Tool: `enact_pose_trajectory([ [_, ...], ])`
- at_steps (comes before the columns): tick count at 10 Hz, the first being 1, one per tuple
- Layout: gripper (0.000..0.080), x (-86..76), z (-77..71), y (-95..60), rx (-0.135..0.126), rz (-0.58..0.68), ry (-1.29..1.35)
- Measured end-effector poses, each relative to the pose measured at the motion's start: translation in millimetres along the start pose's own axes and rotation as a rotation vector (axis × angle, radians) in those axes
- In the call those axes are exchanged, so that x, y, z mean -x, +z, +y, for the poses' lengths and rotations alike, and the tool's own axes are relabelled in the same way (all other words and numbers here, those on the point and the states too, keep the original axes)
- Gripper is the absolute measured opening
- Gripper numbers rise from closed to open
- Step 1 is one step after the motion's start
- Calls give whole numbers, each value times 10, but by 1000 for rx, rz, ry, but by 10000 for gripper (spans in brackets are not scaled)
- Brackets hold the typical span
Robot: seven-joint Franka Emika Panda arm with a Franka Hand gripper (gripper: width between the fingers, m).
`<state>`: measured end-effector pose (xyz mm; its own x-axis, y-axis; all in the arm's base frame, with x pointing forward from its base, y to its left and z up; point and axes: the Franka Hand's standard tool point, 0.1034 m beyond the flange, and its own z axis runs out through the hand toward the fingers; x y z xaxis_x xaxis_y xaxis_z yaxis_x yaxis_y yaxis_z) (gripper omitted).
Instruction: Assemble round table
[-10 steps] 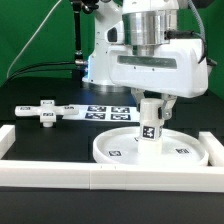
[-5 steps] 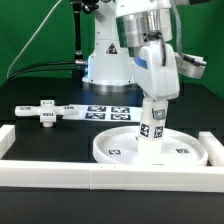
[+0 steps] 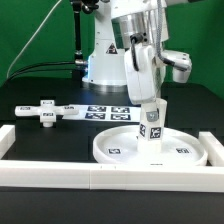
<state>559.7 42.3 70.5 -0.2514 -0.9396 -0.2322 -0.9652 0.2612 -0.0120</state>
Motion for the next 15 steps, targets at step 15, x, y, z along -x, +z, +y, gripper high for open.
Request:
enact_pose_trajectory([
  [15,649,-49,29,33,25,45,-1115],
])
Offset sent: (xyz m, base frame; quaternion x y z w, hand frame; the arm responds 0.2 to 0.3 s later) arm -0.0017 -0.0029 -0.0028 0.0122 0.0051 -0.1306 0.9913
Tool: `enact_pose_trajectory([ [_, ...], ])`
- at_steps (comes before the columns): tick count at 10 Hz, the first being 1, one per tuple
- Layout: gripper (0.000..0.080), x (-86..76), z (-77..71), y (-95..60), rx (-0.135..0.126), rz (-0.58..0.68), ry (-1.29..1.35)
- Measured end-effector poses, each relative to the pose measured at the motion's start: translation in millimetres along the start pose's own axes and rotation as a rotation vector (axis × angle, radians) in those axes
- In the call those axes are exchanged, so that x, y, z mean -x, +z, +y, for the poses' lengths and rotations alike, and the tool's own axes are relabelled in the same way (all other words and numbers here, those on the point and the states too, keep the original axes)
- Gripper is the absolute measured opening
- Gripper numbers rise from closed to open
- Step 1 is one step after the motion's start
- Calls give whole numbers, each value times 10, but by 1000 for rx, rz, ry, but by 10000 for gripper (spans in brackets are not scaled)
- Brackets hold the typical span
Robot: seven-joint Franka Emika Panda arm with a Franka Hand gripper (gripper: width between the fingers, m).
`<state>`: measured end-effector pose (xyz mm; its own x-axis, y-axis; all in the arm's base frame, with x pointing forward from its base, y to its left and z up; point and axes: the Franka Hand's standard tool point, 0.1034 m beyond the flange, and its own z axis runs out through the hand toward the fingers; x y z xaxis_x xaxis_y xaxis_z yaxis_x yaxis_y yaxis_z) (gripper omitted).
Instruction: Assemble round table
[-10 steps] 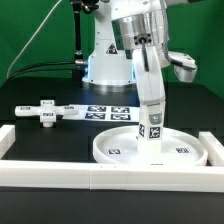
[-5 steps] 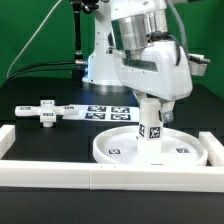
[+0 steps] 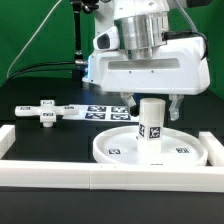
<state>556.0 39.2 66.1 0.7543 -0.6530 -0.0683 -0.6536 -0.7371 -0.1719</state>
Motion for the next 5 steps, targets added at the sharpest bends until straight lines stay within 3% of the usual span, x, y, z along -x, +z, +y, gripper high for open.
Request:
enact_pose_trajectory([
  [1,649,-1,2,1,1,0,-49],
  [5,649,20,-106,-32,59,7,-498],
])
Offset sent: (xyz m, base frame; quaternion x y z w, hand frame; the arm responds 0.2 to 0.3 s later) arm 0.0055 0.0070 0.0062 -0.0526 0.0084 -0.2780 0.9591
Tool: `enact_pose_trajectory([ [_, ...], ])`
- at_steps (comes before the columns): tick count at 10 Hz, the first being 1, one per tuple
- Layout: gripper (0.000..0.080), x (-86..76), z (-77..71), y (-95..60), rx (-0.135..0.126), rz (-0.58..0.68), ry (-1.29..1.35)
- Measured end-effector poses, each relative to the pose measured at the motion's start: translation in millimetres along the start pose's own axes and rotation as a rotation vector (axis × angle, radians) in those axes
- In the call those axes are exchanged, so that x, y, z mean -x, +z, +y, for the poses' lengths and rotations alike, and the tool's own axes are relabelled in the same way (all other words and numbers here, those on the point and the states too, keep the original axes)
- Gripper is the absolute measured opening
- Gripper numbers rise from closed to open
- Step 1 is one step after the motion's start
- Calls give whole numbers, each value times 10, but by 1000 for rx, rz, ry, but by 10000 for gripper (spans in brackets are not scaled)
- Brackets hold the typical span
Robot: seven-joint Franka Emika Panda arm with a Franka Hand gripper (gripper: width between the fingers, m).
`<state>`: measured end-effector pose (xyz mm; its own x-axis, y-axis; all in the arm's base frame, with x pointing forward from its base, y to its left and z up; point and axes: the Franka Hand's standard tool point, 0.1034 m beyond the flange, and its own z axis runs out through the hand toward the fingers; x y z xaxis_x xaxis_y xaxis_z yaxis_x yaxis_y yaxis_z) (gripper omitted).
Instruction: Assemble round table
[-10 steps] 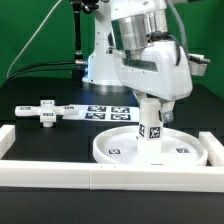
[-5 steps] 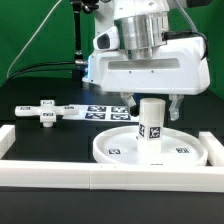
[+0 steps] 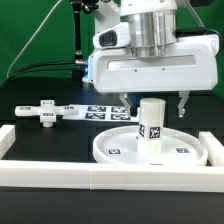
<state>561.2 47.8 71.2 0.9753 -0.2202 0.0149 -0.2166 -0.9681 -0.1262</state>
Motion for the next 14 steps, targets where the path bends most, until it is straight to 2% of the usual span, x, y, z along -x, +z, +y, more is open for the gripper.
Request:
enact_pose_trajectory([
  [2,649,-12,-52,-21,25,-8,-211],
  [6,649,-15,-6,-9,26,-13,-469],
  [10,649,0,-24,12,63,-35,-898],
  [14,649,-13,0,-6,69,-43,-1113],
])
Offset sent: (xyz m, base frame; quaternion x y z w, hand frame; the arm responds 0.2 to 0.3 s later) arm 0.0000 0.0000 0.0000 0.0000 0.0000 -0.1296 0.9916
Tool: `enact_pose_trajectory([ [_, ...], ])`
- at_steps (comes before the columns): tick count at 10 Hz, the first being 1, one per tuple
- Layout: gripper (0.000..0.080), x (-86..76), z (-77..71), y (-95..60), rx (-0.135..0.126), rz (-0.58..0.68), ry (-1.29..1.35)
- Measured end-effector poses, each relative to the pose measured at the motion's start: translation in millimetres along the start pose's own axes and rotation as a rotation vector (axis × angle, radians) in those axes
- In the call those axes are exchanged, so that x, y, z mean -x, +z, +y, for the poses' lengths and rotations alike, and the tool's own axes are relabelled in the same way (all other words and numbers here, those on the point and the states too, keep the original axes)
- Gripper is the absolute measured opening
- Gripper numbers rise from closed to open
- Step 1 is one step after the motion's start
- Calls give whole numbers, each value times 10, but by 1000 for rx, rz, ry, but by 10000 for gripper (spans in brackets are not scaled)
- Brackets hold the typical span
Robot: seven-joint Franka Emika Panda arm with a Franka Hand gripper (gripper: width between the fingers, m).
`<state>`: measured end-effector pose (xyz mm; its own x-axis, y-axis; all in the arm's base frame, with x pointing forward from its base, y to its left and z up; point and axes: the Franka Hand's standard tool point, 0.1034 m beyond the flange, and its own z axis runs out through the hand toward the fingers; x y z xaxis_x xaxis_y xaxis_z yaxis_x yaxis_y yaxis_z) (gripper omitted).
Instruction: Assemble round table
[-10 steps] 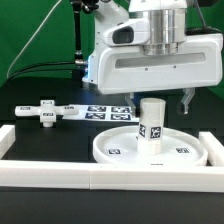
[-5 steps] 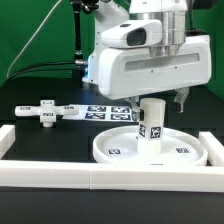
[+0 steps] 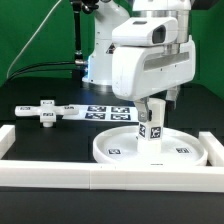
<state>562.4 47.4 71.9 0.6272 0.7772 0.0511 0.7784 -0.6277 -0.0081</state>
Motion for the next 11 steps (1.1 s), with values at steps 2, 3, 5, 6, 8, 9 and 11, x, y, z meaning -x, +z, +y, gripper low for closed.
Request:
enact_pose_trajectory([
  [2,649,21,19,-1,6,-8,-148],
  [3,649,27,26,-1,14,-22,-251],
  [5,649,44,38,0,21,-37,-419],
  [6,649,49,35,4,20,-40,-466],
  [8,649,44,16,9,24,-62,-586],
  [9,649,45,15,10,27,-75,-645],
  [11,649,45,23,7,32,-91,-781],
])
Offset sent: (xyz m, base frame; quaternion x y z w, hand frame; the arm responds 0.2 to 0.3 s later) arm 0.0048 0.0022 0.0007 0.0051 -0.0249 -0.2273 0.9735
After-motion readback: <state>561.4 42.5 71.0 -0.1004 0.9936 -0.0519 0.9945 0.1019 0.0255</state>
